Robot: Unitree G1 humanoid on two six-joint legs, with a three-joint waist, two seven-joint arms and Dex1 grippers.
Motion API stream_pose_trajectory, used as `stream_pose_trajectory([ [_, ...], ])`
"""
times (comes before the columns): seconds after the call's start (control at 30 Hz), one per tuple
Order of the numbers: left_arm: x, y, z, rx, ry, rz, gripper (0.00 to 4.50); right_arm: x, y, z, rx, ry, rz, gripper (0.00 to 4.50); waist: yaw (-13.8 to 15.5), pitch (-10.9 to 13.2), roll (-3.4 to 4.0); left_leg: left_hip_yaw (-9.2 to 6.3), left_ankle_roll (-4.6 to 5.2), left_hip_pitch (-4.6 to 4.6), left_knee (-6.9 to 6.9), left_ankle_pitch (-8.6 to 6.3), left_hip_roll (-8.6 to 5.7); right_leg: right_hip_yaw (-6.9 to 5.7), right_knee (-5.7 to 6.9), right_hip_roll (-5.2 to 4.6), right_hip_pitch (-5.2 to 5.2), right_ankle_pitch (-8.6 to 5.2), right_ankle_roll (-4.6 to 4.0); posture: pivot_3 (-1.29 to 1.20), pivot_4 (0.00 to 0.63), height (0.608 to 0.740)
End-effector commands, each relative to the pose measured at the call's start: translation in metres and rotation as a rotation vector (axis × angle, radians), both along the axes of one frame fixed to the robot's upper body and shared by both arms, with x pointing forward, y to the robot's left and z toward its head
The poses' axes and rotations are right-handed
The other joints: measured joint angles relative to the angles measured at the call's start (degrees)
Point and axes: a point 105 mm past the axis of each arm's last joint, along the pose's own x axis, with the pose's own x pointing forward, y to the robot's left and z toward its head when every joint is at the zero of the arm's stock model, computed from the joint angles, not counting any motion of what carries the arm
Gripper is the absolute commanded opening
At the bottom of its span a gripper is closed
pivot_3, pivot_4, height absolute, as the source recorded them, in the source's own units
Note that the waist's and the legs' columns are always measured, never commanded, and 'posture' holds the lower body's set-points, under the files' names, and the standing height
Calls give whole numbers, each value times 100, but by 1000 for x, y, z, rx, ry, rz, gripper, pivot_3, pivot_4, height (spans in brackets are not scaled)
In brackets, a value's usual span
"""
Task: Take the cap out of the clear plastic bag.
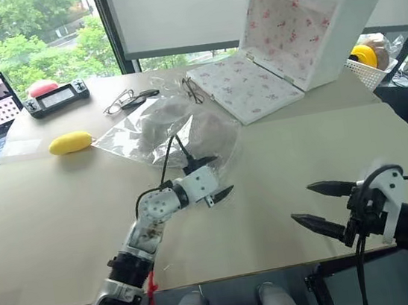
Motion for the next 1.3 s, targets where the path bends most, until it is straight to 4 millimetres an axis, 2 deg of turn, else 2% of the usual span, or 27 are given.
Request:
stream_pose_trajectory([
  [0.03,14,14,9,1,-72,151,4416,-3,5,13,-7,-49,22,4500,-8,0,0,0,0,0,0,0,1,0,0,2,-1,0,0,0,150,740],
  [0.23,27,37,10,-1,-46,351,4416,-3,6,12,-5,-47,23,4500,-6,0,0,0,0,0,1,0,1,-1,0,2,2,0,2,0,150,740],
  [0.43,33,57,25,-97,-29,456,4416,-4,6,8,-3,-37,21,4500,-6,0,0,0,0,-2,1,0,2,-1,0,2,-1,0,2,0,150,740],
  [0.63,43,84,31,-127,9,505,4416,-3,7,4,4,-28,24,4500,-7,0,0,0,-1,-2,0,0,3,-3,-1,2,-2,0,2,0,150,740],
  [0.7,46,90,32,-143,36,506,3888,-3,8,2,6,-25,25,4500,-4,0,0,-1,-1,-3,1,0,2,-4,-2,2,-2,0,2,0,150,740],
  [0.73,47,92,32,-147,46,504,3766,-3,8,2,7,-24,26,4500,-3,0,0,-1,-1,-3,1,0,2,-4,-2,2,-2,0,2,0,150,740],
  [0.87,50,94,34,-192,105,453,2250,0,9,-1,16,-23,30,4500,-6,0,0,-2,-1,-5,0,0,2,-6,-3,2,-3,0,2,0,150,740],
  [1.13,37,81,33,-203,162,259,2250,2,11,-4,20,-26,31,4500,-10,0,0,-3,-1,-8,0,0,2,-7,-4,2,-6,0,1,0,150,740],
  [1.3,6,76,17,-122,246,-14,2250,0,11,-5,18,-20,28,4500,-30,0,2,-2,-1,-7,-3,-1,4,-6,-5,2,-9,0,0,0,150,740],
])
